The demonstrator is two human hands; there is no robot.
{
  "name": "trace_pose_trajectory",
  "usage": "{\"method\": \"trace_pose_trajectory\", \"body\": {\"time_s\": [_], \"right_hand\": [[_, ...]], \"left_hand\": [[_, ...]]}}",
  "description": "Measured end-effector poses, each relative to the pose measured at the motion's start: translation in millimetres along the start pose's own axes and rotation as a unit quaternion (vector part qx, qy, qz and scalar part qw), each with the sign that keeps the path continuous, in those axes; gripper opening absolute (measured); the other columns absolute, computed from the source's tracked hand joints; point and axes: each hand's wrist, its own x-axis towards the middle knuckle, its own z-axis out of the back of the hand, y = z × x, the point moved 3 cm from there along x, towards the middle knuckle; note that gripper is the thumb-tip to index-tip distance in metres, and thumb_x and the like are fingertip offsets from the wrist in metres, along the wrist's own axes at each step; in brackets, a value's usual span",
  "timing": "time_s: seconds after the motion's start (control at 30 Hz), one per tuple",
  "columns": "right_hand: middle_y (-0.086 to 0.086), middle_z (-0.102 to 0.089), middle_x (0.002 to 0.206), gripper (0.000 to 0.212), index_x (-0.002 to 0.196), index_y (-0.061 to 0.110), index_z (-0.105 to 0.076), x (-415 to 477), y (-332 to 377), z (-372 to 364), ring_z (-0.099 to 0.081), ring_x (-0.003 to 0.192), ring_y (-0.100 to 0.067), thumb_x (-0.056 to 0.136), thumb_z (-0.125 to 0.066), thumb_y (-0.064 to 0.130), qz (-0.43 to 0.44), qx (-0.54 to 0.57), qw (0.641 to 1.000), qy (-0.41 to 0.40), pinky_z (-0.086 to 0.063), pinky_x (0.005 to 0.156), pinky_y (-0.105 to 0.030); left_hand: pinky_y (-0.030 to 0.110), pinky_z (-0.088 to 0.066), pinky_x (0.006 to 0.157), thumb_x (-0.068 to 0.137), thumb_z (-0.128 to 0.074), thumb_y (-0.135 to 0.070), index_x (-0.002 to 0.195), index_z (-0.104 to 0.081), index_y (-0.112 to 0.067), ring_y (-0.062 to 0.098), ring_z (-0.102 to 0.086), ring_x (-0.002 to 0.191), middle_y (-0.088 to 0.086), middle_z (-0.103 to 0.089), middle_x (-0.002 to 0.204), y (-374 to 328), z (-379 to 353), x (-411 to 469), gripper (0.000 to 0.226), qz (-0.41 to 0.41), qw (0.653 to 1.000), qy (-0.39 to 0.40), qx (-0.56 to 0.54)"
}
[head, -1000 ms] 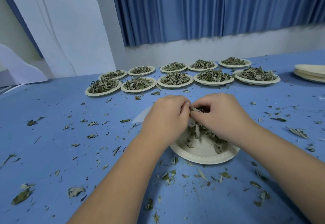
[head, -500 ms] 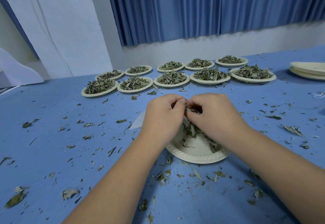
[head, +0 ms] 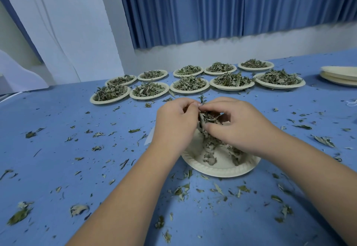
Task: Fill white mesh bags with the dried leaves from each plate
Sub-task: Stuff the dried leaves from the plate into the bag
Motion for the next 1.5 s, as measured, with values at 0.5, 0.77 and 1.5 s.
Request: {"method": "trace_pose_trajectory", "body": {"time_s": [0.5, 0.77, 1.5], "right_hand": [[0.008, -0.061, 0.087, 0.011, 0.088, 0.021, -0.075, 2, 0, -4, -0.059, 0.08, -0.008, 0.078, -0.074, 0.016, 0.025, -0.04, 0.996, -0.081, -0.045, 0.073, -0.018], [0.012, -0.059, 0.078, 0.009, 0.076, 0.019, -0.071, 2, 1, 2, -0.057, 0.076, -0.003, 0.076, -0.076, 0.013, 0.021, -0.026, 0.991, -0.126, -0.044, 0.066, -0.013], [0.015, -0.06, 0.067, 0.014, 0.073, 0.024, -0.062, 3, 0, 0, -0.05, 0.063, 0.003, 0.074, -0.075, 0.018, -0.032, -0.044, 0.985, -0.163, -0.04, 0.055, -0.024]], "left_hand": [[0.009, -0.041, 0.054, 0.092, -0.055, -0.018, 0.074, -0.074, -0.029, -0.004, -0.059, 0.066, -0.016, -0.07, 0.073, -2, -5, -3, 0.028, -0.003, 1.0, 0.026, -0.001], [0.02, -0.039, 0.047, 0.092, -0.055, -0.017, 0.076, -0.075, -0.024, 0.002, -0.045, 0.044, -0.004, -0.06, 0.054, 0, -8, -4, 0.026, 0.013, 0.999, 0.037, -0.031], [0.025, -0.031, 0.048, 0.094, -0.055, -0.016, 0.07, -0.071, -0.021, 0.002, -0.037, 0.038, -0.012, -0.045, 0.04, 0, -14, -6, 0.029, 0.013, 0.995, 0.06, -0.073]]}}
